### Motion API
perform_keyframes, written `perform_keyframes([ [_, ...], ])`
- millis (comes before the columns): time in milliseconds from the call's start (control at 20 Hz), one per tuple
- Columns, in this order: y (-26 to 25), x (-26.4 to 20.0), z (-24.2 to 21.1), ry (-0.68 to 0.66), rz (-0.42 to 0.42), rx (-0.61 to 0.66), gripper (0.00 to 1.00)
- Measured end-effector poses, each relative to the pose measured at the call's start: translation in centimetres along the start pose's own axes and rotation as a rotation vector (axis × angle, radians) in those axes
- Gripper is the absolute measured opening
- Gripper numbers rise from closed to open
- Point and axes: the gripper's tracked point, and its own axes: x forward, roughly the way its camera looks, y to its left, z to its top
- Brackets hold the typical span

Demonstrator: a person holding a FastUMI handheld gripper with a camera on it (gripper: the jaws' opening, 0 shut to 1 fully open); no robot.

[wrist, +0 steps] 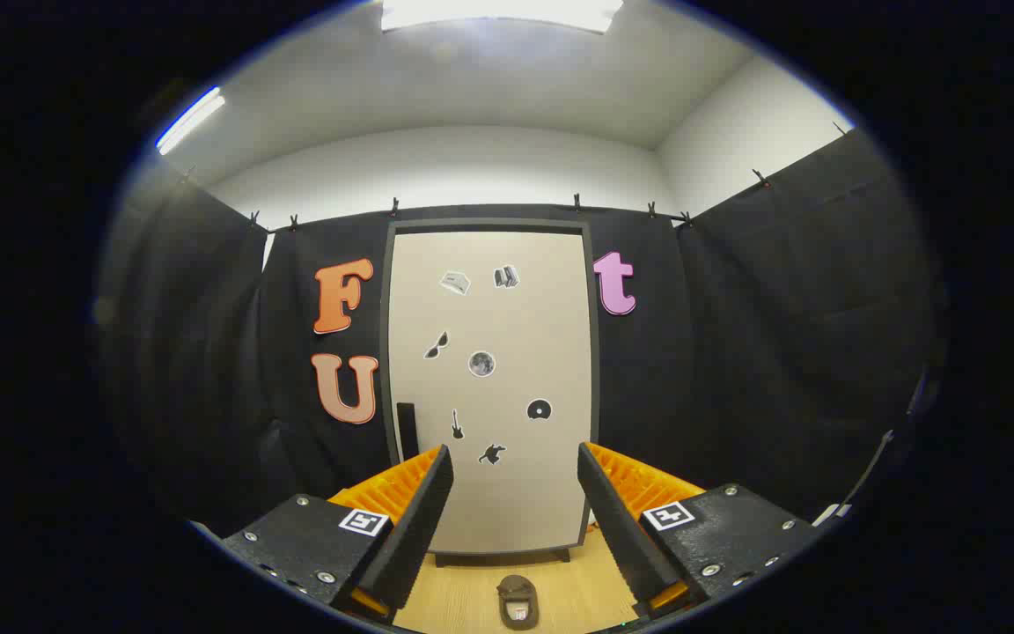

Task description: Open the shoe cabinet door, grab the shoes and put them into the shoe cabinet, then close the shoe cabinet door.

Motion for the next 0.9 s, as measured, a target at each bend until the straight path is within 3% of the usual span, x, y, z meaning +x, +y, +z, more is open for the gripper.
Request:
perform_keyframes([
  [900, 6.3, 4.8, -2.1, 0.034, -0.018, -0.031, 0.90],
])
